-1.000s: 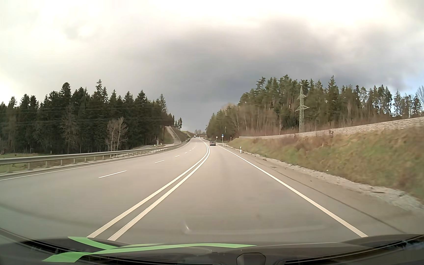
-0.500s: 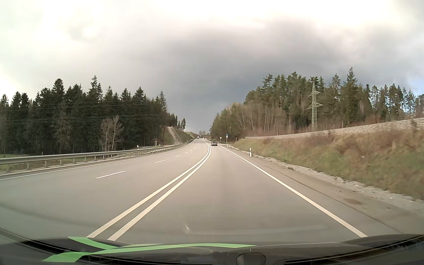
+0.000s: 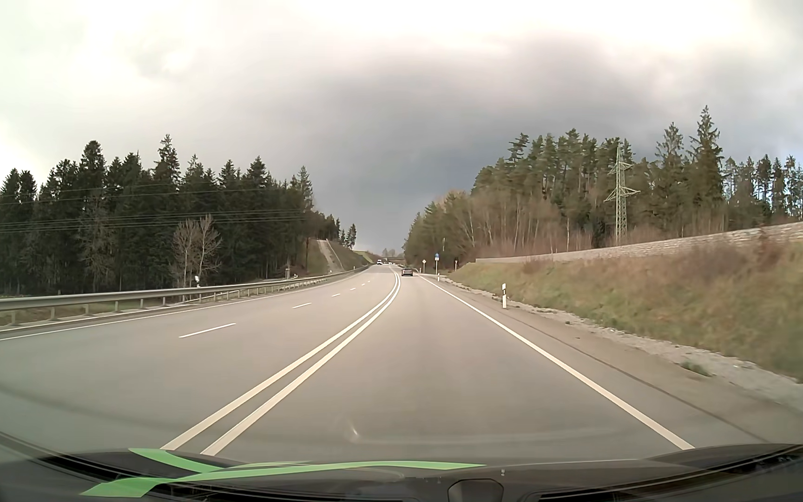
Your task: Follow the waypoints while adhering to traffic rules and regulations
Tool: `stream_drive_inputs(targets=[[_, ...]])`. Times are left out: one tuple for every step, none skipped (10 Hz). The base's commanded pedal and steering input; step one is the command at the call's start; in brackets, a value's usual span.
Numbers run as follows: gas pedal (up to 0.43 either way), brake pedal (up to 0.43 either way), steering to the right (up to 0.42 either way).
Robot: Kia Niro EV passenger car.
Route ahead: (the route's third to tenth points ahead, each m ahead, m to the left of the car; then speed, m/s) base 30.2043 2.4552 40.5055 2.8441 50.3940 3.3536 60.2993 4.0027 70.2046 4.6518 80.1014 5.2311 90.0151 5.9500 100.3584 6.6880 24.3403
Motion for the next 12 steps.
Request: stream_drive_inputs(targets=[[0.11, 0.0, -0.008], [0.11, 0.0, -0.008], [0.11, 0.0, -0.008], [0.11, 0.0, -0.008], [0.11, 0.0, -0.008], [0.11, 0.0, -0.008], [0.11, 0.0, -0.008], [0.118, 0.0, -0.008], [0.13, 0.0, -0.008], [0.15, 0.0, -0.008], [0.15, 0.0, -0.008], [0.15, 0.0, -0.008]])
